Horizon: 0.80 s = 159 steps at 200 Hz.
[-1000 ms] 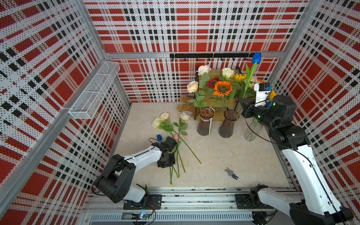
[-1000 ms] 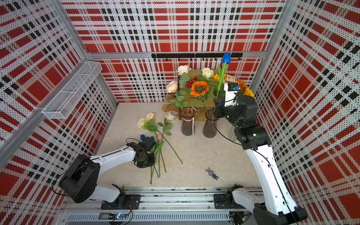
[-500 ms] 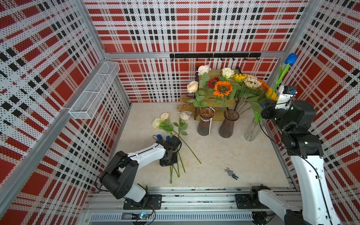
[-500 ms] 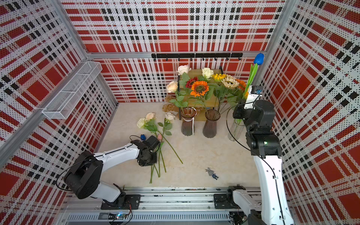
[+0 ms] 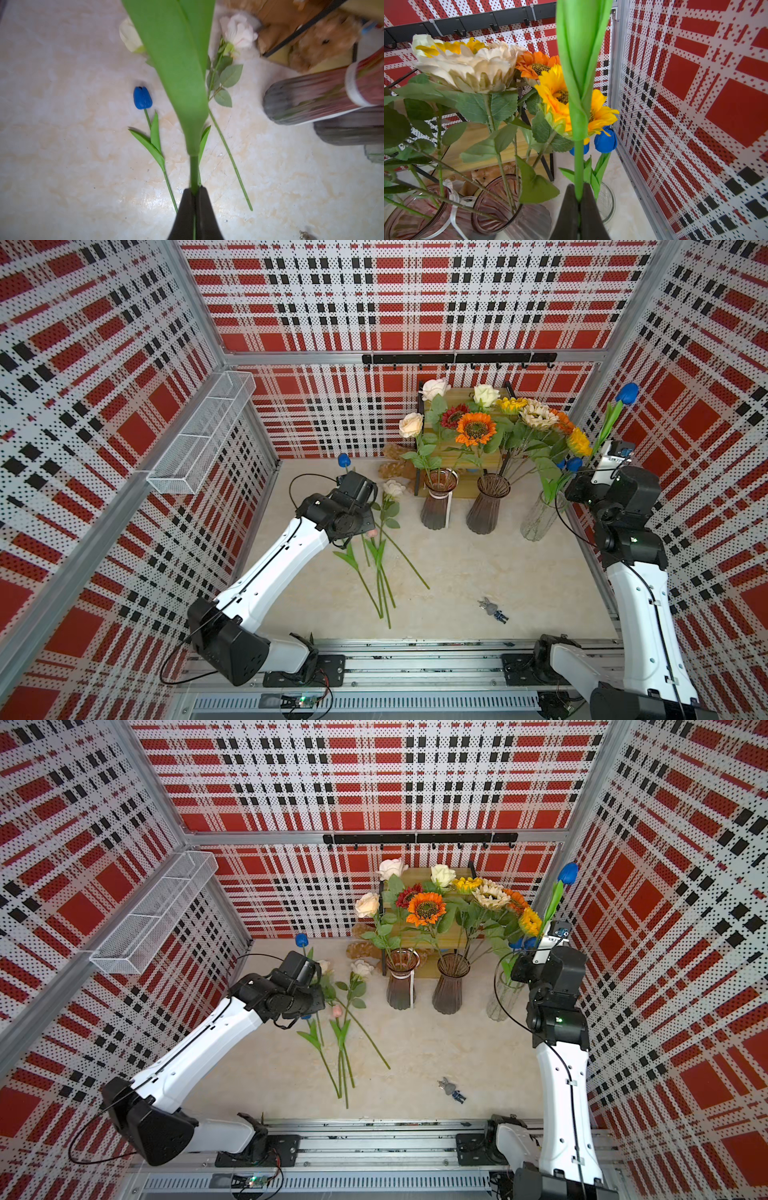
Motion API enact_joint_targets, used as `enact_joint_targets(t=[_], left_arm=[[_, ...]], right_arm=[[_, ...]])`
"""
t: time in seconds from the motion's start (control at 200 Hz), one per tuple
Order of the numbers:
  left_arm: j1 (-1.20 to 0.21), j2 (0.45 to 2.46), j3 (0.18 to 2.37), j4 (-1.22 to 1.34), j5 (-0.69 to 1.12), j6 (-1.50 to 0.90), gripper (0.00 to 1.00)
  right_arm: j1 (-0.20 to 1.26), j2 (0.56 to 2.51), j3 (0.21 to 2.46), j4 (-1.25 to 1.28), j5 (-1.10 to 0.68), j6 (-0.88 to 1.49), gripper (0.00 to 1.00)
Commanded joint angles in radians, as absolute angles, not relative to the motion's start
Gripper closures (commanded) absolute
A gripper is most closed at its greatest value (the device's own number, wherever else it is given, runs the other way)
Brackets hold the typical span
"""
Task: Arrange the flowers in different vases according to their variety
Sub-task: Pick up the flower at the center of the board, then insert the flower into the vase.
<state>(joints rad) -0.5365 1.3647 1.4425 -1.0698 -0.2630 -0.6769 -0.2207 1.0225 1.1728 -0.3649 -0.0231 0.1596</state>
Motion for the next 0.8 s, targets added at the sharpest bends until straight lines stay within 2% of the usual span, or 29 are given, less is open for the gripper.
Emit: enact_joint_targets(t=[0.0,0.236,0.792], left_arm=[[-0.558,1.283,1.537,-1.123,-0.423,-0.681,1.0],[-0.595,1.186,1.582,-1.067,-0.508,-0.693,1.0],[-0.62,1.156,1.527,-1.04,-0.517,-0.703,1.0]], right_arm=[[-0.264,1.023,1.098,-0.178,-0.035,0.179,1.0],[-0.338,1.065,0.958,0.061,-0.09,0.194,1.0],[-0.376,1.254,0.983,0.248,-0.22,0.319,1.0]])
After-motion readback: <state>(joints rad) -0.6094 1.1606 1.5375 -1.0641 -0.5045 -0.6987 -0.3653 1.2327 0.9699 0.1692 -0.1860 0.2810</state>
